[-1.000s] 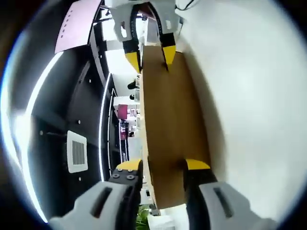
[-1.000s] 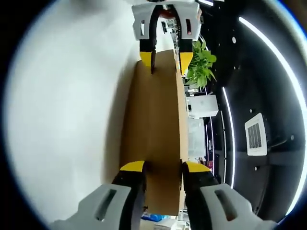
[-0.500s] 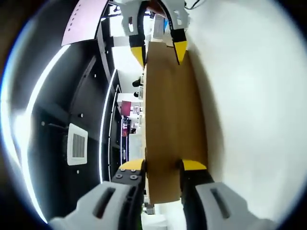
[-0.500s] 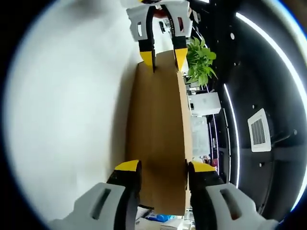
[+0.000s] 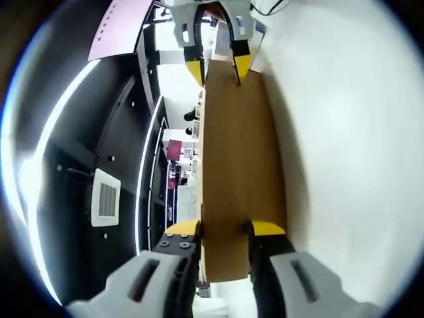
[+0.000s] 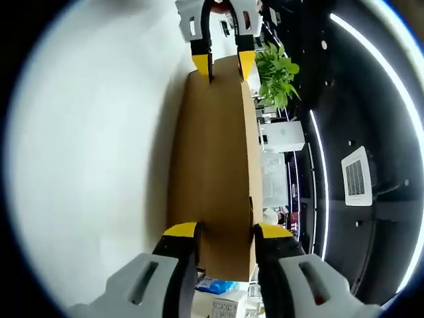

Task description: Operate the shoe box by opening the lid, removing the specified soft item, and placing it in the target area until the item is outside and the box remains undamaged.

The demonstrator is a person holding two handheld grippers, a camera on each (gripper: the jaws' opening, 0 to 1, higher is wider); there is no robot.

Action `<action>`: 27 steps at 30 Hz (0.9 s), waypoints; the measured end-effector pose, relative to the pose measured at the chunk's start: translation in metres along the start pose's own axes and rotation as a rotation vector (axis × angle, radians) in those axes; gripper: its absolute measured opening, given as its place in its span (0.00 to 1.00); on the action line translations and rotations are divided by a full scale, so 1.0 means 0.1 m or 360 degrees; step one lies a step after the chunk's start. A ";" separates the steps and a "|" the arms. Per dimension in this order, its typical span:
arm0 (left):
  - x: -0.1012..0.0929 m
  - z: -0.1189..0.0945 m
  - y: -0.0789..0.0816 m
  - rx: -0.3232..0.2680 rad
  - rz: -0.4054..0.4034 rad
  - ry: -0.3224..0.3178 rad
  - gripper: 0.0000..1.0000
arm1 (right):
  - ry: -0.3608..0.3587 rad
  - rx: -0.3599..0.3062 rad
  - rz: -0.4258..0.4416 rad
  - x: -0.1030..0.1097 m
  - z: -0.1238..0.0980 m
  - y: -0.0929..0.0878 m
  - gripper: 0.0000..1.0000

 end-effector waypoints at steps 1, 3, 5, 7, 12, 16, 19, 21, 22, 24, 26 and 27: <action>0.00 0.00 0.00 0.0002 0.0002 -0.0005 0.28 | -0.0005 -0.0005 -0.0001 0.00 0.00 0.00 0.32; 0.01 -0.01 0.01 0.0005 0.0007 -0.0014 0.28 | -0.0016 -0.0016 -0.0004 -0.01 -0.01 -0.01 0.29; 0.02 -0.03 0.02 -0.0009 -0.0022 -0.0042 0.28 | -0.0012 -0.0020 -0.0001 -0.02 -0.03 -0.01 0.29; 0.05 -0.05 0.03 -0.0037 -0.0077 -0.0091 0.27 | 0.0001 -0.0020 0.0004 -0.02 -0.05 -0.01 0.29; 0.01 -0.15 0.10 -0.0035 -0.0057 -0.0108 0.27 | 0.0006 -0.0021 0.0006 -0.03 -0.25 0.01 0.29; -0.03 -0.25 0.18 -0.0037 -0.0063 -0.0123 0.27 | 0.0009 -0.0030 0.0001 -0.02 -0.39 0.03 0.29; -0.06 -0.31 0.23 -0.0043 -0.0063 -0.0128 0.27 | 0.0008 -0.0032 -0.0010 -0.01 -0.46 0.01 0.29; -0.09 -0.36 0.28 -0.0048 -0.0067 -0.0131 0.27 | 0.0008 -0.0032 -0.0009 0.00 -0.50 0.00 0.29; -0.10 -0.38 0.29 -0.0050 -0.0069 -0.0131 0.27 | 0.0006 -0.0033 -0.0021 0.00 -0.53 0.00 0.29; -0.12 -0.41 0.32 -0.0053 -0.0071 -0.0124 0.27 | 0.0004 -0.0030 -0.0021 0.01 -0.57 0.00 0.29; -0.14 -0.43 0.34 -0.0054 -0.0077 -0.0113 0.27 | 0.0005 -0.0027 -0.0021 0.01 -0.60 0.01 0.29; -0.15 -0.44 0.35 -0.0055 -0.0079 -0.0108 0.27 | 0.0005 -0.0027 -0.0018 0.01 -0.60 0.00 0.29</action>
Point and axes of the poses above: the point that each gripper's makers call its tool centre point, and the gripper's own axes: z roughly forward along the fingers, x roughly to its left, y roughly out of its top, the point moved 10 cm from there along -z, roughly backward along the fingers, and after that the axes turned 10 degrees about -y, right-handed, at the moved point
